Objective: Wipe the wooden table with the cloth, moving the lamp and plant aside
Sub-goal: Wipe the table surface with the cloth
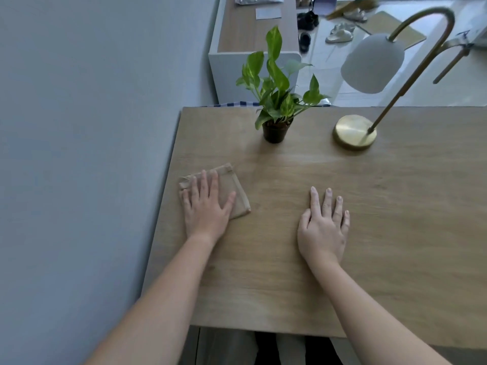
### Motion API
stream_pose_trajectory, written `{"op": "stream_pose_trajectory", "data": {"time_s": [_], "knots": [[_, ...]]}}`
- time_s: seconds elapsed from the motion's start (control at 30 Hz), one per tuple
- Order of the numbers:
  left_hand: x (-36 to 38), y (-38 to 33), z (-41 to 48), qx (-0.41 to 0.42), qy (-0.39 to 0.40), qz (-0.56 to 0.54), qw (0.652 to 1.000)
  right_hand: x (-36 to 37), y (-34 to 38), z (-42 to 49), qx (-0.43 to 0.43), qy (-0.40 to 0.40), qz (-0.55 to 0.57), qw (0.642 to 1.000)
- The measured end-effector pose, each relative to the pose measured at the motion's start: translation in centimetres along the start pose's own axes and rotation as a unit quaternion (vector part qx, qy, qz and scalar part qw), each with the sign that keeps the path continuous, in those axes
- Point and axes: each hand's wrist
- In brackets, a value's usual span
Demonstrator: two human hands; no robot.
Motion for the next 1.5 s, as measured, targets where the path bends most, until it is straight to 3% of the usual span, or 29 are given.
{"op": "stream_pose_trajectory", "data": {"time_s": [0.2,0.3,0.5,0.7,0.83,0.93,1.0,1.1,1.2,1.37,1.5], "knots": [[5.9,2.0,-13.4,0.060,-0.008,0.023,0.998,-0.1,0.2,-0.3,0.000,0.009,-0.017,1.000],[7.0,3.1,-15.2,0.068,-0.011,0.048,0.996,-0.2,0.3,-0.2,0.006,0.012,-0.020,1.000],[3.0,3.8,-7.9,0.074,-0.011,0.043,0.996,0.0,0.5,-0.1,0.009,0.002,-0.021,1.000],[-1.7,-0.2,1.9,-0.030,-0.001,-0.019,0.999,-0.1,0.5,-0.1,0.011,0.011,-0.027,1.000],[1.7,-4.4,-3.2,0.126,0.021,0.052,0.990,-0.3,0.2,-0.1,0.006,0.016,-0.023,1.000],[1.4,-1.9,-3.5,0.185,0.029,0.080,0.979,-0.4,0.2,-0.2,0.006,0.018,-0.016,1.000],[-0.3,1.9,-1.1,0.137,0.016,0.063,0.988,-0.5,0.2,-0.2,0.004,0.023,-0.012,1.000],[-3.0,6.4,1.9,0.000,0.010,0.024,1.000,-0.6,0.4,-0.2,0.002,0.024,-0.010,1.000],[-2.7,4.3,2.2,-0.017,0.019,0.014,1.000,-0.4,0.3,0.0,0.006,0.014,-0.015,1.000],[-0.3,-4.2,0.0,0.160,0.026,0.061,0.985,-0.2,0.2,-0.1,0.007,0.009,-0.016,1.000],[0.6,-4.4,-0.8,0.212,0.029,0.084,0.973,-0.3,0.2,-0.1,0.007,0.008,-0.011,1.000]]}}
Point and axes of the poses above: each hand's wrist, its own z-axis towards the middle knuckle, its own x-axis out of the palm, y = z × x, and after that the axes turned 11 degrees about y, right-handed
